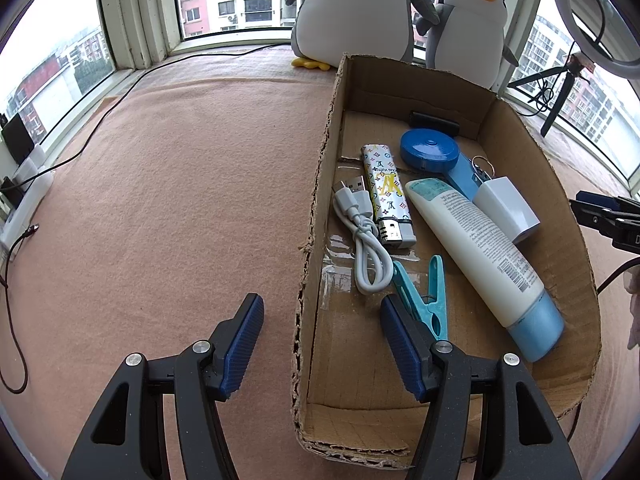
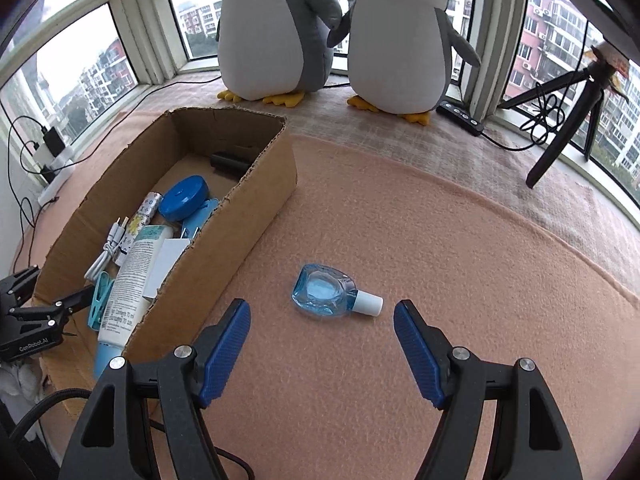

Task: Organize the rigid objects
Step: 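Move the right tool to the blue sanitizer bottle and grasp it, then carry the blue sanitizer bottle with the right tool into the box and release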

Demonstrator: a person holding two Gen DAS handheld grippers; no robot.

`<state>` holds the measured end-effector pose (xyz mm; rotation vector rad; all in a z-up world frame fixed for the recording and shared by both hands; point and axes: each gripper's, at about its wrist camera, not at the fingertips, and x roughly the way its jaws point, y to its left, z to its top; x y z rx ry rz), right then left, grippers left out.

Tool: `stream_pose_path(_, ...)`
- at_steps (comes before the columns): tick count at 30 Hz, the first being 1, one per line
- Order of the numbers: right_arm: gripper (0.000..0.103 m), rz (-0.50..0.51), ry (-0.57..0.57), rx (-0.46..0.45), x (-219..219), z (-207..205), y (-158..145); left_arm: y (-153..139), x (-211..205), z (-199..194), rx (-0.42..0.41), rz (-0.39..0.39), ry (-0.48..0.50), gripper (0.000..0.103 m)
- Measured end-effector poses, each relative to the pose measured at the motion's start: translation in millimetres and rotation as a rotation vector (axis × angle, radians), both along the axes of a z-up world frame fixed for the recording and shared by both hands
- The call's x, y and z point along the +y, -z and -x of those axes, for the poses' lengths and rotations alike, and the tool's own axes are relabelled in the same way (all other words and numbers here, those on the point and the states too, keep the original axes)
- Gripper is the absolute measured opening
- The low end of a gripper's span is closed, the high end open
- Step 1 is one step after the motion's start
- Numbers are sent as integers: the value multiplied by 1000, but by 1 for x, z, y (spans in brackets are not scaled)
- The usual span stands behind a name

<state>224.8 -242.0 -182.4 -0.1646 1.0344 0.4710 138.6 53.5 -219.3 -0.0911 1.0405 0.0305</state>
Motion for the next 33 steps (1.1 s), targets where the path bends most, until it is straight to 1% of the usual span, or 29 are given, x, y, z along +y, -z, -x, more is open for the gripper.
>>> stream_pose_path(5,70,68,-79,11,7,-13,10,0,0,0,2,2,-1,66)
stream_pose_path(9,69,129,-123,-2,10,-16,15,1,0,0,5,3,-2,66)
stream_pose_path(12,62,137,-141,3,10,-18,18,1,0,-1,6,2,-2,66)
stream_pose_path(14,54,143,-151,3,10,-20,20,1,0,-1,6,2,-2,66)
stream_pose_path(15,52,140,-156,4,10,-21,20,1,0,-1,6,2,-2,66)
stream_pose_path(17,44,137,-160,8,11,-24,22,1,0,-1,6,0,-2,66)
stream_pose_path(19,40,133,-159,10,13,-26,23,2,0,-1,7,0,-3,66)
stream_pose_path(25,37,83,-129,32,10,-30,25,2,0,-1,7,2,-4,66)
stream_pose_path(28,33,69,-108,38,9,-29,25,2,0,0,8,3,-6,66)
stream_pose_path(33,33,51,-65,43,8,-25,24,2,0,0,8,1,-5,66)
